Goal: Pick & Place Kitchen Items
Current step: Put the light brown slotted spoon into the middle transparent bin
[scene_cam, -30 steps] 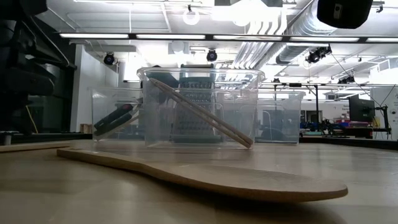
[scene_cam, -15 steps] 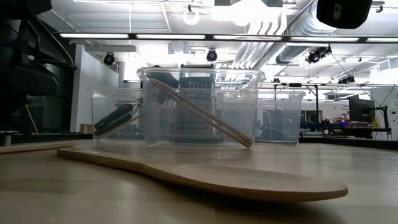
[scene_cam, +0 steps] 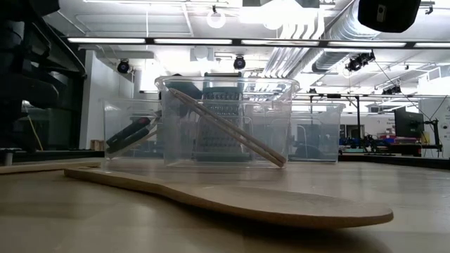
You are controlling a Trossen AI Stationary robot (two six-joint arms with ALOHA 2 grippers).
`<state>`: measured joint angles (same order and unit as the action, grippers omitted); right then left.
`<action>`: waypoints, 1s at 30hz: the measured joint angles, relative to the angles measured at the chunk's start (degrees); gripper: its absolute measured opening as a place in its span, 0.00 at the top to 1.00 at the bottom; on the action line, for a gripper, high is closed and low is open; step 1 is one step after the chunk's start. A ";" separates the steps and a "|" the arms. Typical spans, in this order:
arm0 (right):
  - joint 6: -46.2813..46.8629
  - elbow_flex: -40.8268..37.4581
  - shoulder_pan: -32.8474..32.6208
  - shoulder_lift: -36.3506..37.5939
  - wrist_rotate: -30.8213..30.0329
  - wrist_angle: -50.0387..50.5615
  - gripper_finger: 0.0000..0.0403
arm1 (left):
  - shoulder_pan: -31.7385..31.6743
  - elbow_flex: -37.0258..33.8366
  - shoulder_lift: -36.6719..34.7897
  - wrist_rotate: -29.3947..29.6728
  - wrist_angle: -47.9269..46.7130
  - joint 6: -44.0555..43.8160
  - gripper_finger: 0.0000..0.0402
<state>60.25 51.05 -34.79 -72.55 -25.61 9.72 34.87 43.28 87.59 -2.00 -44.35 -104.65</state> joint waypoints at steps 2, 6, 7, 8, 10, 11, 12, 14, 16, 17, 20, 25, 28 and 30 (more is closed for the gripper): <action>0.01 0.00 0.00 0.00 0.01 0.00 0.50 | 0.00 0.76 -0.21 0.04 -0.43 1.64 0.82; -0.04 0.00 0.00 0.00 0.01 0.02 0.50 | 0.16 2.16 -1.24 -0.88 -0.83 4.21 0.82; -0.04 0.00 0.00 0.00 0.00 0.04 0.50 | 0.19 2.48 -1.96 -0.93 -1.04 4.66 0.82; -0.07 0.00 0.00 0.00 0.00 0.07 0.50 | 0.19 2.76 -2.55 -1.08 -1.15 5.16 0.82; -0.07 0.00 0.00 0.00 0.02 0.24 0.50 | 0.08 3.19 -3.42 -1.25 -1.06 6.12 0.82; -0.07 0.00 0.00 0.00 0.02 0.32 0.50 | 0.07 3.37 -3.98 -1.12 -1.13 6.68 0.82; -0.07 0.00 0.00 0.00 0.02 0.31 0.50 | 0.07 3.67 -4.63 -1.05 -1.20 7.06 0.82; -0.09 0.00 0.00 0.00 0.02 0.39 0.50 | 0.09 4.38 -5.95 -1.09 -0.66 8.24 0.82; -0.09 0.00 0.00 0.00 0.02 0.38 0.50 | 0.09 4.93 -7.14 -1.04 -0.64 9.46 0.82; -0.09 0.00 0.00 0.00 0.02 0.42 0.50 | 0.09 5.30 -7.74 -0.98 -0.59 10.11 0.82; -0.15 0.00 0.00 0.00 0.02 0.44 0.50 | 0.07 6.56 -9.65 -0.72 -0.18 11.98 0.82; -0.40 0.00 0.00 0.00 0.02 0.43 0.50 | 0.07 9.07 -11.93 -0.68 2.63 17.30 0.82; -0.58 0.00 0.00 0.00 0.02 0.42 0.50 | 0.07 10.67 -12.55 -0.67 4.96 20.02 0.82; -1.08 0.00 0.00 0.00 0.02 0.38 0.50 | 0.07 12.32 -12.52 -0.57 5.50 21.58 0.82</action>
<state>59.17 51.05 -34.79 -72.55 -25.58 10.09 34.94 55.61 75.07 -2.57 -38.85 -83.07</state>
